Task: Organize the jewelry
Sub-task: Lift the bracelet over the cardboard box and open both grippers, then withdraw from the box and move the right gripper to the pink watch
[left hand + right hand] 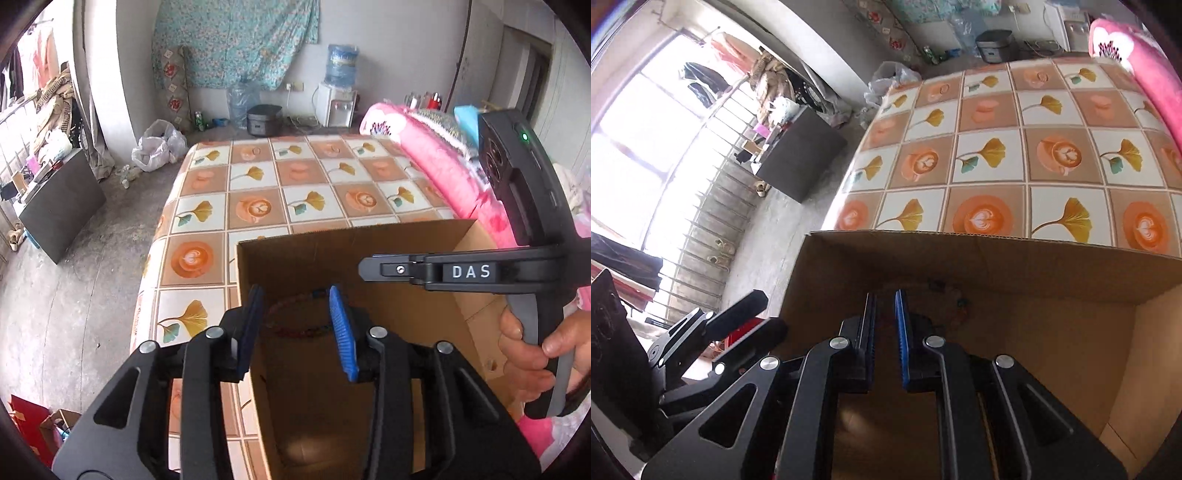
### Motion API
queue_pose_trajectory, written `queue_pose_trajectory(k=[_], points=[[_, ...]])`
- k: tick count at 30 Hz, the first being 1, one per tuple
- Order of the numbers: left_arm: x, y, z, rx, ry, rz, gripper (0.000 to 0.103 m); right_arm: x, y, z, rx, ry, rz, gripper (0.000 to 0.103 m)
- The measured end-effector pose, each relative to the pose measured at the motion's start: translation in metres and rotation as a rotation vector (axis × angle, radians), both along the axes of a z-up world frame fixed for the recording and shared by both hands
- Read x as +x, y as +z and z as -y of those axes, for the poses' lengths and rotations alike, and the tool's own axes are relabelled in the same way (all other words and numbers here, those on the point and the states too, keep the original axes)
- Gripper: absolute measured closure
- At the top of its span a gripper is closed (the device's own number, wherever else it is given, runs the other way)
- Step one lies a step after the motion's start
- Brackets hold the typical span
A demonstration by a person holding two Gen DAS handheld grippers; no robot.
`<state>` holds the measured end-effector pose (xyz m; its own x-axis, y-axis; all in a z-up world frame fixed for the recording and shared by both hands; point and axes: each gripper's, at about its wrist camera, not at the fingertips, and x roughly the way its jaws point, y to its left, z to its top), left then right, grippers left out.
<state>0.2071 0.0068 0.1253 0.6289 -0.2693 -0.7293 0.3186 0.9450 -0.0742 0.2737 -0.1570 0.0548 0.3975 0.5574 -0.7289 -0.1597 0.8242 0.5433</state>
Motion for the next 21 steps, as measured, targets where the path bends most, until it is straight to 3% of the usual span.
queue_pose_trajectory(k=[4,6,9,10,13,14,17,21], points=[[-0.054,0.023,-0.028,-0.091,-0.005,0.104,0.044,-0.055,0.044,0.013,-0.053,0.000,0.162,0.087],[-0.083,0.026,-0.041,-0.120,-0.002,0.133,0.033,-0.091,0.063,0.019,-0.099,-0.016,0.246,0.065],[-0.120,0.019,-0.058,-0.163,0.009,0.133,0.021,-0.147,0.086,0.025,-0.157,-0.048,0.365,0.048],[-0.130,0.013,-0.063,-0.171,0.018,0.119,0.020,-0.162,0.091,0.026,-0.178,-0.061,0.396,0.045],[-0.150,-0.016,-0.069,-0.167,0.034,0.048,0.018,-0.208,0.098,0.026,-0.261,-0.107,0.480,0.021],[-0.156,-0.029,-0.069,-0.148,0.042,0.015,0.017,-0.218,0.098,0.025,-0.290,-0.121,0.499,0.008],[-0.165,-0.074,-0.062,-0.060,0.072,-0.088,0.017,-0.245,0.088,0.018,-0.429,-0.162,0.531,0.006],[-0.171,-0.124,-0.051,0.037,0.093,-0.173,0.017,-0.259,0.062,0.011,-0.527,-0.136,0.472,0.006]])
